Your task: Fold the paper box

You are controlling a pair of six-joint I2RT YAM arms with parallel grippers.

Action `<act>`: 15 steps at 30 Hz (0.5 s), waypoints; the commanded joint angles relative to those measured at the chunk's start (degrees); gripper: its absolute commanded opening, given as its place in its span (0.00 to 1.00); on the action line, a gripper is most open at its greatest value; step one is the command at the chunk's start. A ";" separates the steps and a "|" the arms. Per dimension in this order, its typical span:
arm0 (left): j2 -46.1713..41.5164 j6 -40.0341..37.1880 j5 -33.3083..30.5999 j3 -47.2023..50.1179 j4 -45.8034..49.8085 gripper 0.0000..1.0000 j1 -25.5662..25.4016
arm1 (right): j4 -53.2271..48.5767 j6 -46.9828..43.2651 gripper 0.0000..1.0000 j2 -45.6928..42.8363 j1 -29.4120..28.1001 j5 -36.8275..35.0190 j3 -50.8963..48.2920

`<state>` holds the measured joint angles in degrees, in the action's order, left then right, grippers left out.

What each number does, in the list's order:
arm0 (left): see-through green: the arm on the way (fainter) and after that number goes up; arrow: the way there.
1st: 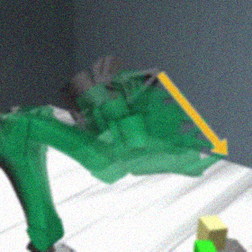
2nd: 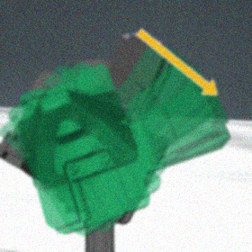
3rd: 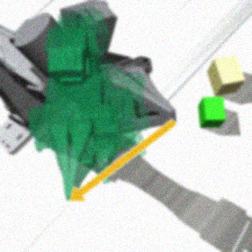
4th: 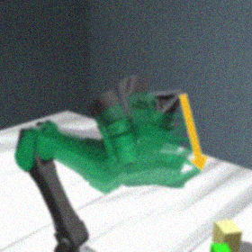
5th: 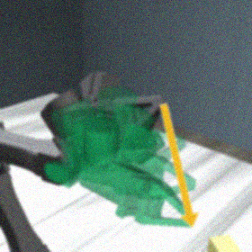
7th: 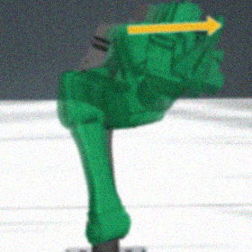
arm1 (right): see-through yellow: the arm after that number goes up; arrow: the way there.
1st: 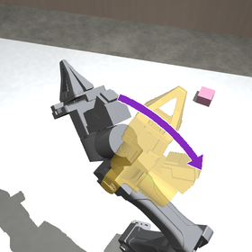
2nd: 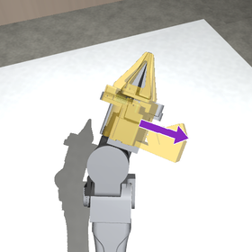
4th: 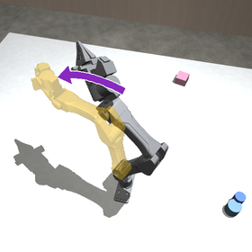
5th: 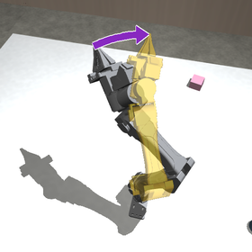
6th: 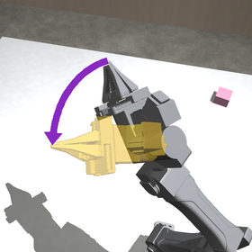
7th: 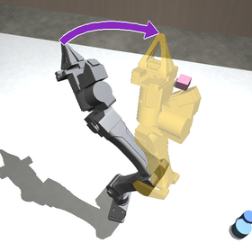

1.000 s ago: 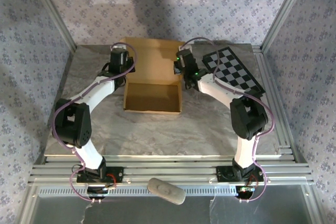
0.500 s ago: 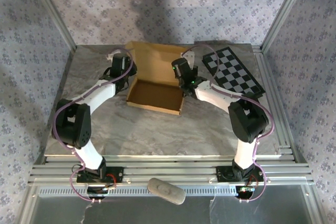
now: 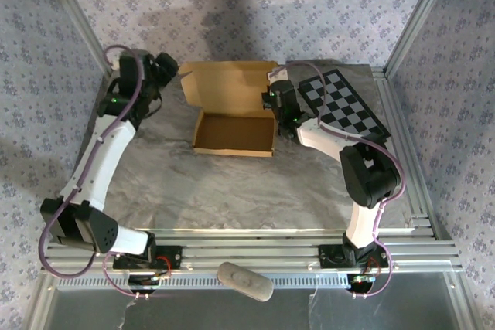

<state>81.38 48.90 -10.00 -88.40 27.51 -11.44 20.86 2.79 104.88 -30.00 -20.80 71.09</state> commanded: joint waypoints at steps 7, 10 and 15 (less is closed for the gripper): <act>22.03 -38.61 15.48 -23.02 9.24 0.84 6.60 | 1.36 -6.00 0.00 -0.39 6.09 19.51 -0.40; 26.96 -39.41 19.88 -27.64 7.20 0.86 6.79 | -0.43 -7.42 0.00 0.28 7.05 22.84 0.87; 36.04 -33.99 22.74 -35.74 7.37 0.89 6.79 | -1.92 -8.95 0.00 1.44 7.23 24.82 2.08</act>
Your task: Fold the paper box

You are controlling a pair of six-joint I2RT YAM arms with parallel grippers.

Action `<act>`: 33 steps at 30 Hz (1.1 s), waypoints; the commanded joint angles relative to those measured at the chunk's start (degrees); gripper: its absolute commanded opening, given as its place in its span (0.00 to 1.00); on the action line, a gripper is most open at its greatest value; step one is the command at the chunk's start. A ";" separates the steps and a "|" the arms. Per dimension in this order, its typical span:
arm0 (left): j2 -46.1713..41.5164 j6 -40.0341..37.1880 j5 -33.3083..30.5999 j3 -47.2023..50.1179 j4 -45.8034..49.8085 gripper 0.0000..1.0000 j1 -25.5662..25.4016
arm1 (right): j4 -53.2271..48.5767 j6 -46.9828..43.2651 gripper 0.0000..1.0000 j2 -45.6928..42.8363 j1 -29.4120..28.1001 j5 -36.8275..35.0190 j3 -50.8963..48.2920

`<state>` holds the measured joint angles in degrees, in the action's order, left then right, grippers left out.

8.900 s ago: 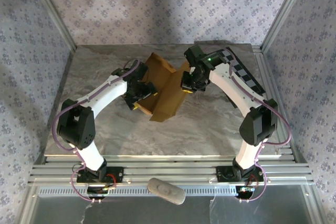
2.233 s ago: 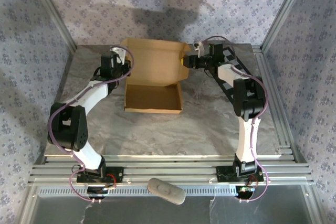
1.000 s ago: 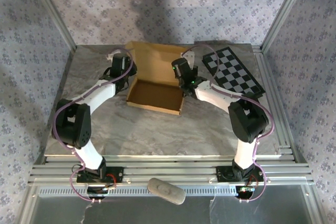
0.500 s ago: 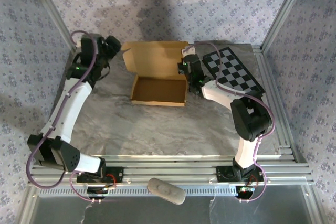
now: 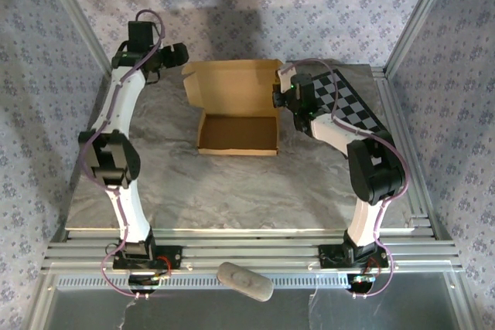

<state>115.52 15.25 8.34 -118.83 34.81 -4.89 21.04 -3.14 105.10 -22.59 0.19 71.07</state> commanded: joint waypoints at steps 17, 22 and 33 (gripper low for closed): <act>10.64 36.12 16.47 -12.53 14.00 0.82 5.32 | -3.78 -3.54 0.00 2.57 0.27 3.79 3.78; 14.12 40.38 19.83 -15.31 11.52 0.82 4.62 | -3.73 -3.50 0.00 2.51 0.36 3.73 3.57; 13.06 46.63 21.37 -12.38 12.40 0.84 1.41 | -3.20 -2.50 0.00 2.48 -0.34 1.20 2.94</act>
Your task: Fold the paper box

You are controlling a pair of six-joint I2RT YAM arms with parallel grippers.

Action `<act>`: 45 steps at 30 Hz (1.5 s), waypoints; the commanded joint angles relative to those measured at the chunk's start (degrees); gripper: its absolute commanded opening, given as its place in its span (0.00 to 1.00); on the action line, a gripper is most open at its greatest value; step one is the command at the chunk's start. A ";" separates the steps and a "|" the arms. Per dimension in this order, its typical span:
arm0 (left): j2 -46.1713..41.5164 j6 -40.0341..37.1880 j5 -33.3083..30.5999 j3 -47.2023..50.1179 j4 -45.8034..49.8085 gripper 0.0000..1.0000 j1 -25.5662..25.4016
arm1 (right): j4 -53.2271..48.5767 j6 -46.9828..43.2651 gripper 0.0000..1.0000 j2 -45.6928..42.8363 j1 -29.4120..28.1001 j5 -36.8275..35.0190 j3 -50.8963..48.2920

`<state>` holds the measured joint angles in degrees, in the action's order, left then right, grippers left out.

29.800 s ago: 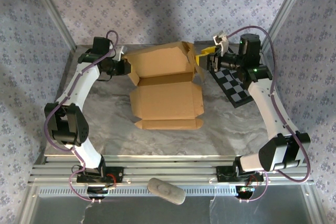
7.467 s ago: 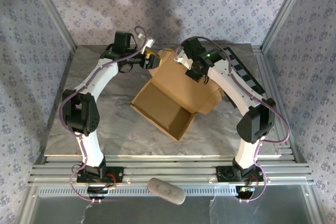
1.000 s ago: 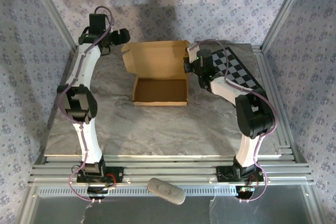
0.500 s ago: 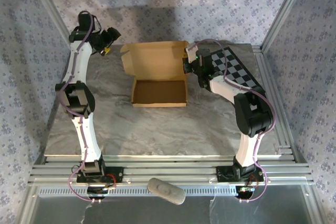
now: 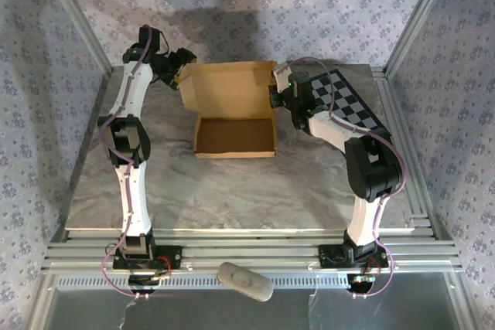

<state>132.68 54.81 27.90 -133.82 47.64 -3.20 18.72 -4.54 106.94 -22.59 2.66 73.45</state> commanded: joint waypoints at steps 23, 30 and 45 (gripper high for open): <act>-20.96 32.53 -2.86 27.33 -9.11 0.83 -1.37 | 1.13 2.12 0.00 0.47 -3.11 -14.87 -0.82; -24.34 37.63 -2.50 32.77 -12.85 0.84 -2.33 | 1.80 5.37 0.00 0.31 -3.33 -16.63 -1.47; -28.80 51.49 -4.83 41.25 -22.67 0.81 -5.65 | 3.99 18.90 0.00 -0.29 -6.85 -24.19 -4.40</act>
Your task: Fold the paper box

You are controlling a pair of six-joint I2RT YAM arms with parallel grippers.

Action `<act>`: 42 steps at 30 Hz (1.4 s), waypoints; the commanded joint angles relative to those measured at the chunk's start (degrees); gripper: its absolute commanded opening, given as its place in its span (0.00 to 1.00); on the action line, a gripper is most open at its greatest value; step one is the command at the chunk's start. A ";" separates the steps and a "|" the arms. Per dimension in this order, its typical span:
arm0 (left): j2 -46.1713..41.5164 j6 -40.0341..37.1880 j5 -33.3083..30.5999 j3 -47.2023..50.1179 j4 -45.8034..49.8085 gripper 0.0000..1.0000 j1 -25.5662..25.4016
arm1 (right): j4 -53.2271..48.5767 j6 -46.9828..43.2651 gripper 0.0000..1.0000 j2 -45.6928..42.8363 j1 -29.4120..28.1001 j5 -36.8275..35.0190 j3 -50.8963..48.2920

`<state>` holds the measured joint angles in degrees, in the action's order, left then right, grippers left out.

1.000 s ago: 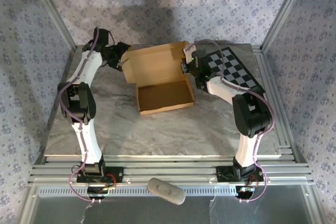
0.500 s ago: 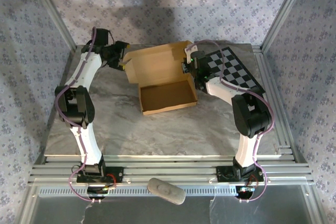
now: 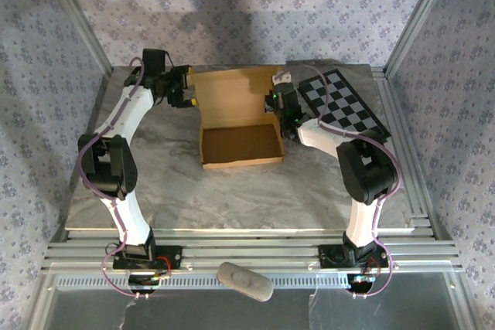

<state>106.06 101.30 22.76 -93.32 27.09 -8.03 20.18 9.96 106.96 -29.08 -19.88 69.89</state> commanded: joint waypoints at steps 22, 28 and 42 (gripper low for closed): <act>-3.14 2.71 4.93 6.13 -9.28 0.55 -3.16 | 6.57 0.85 0.00 -0.96 1.43 6.13 -3.43; -3.97 2.51 4.80 9.35 -11.03 0.44 -4.19 | 7.06 1.29 0.00 -0.96 1.60 6.61 -3.94; -5.18 9.33 4.77 14.08 -18.29 0.58 -6.11 | 7.98 2.22 0.00 -1.18 2.15 8.62 -5.18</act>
<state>102.63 108.60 23.73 -79.37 10.63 -11.42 27.70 11.16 106.69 -25.76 -16.08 65.93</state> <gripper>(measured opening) 0.569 0.060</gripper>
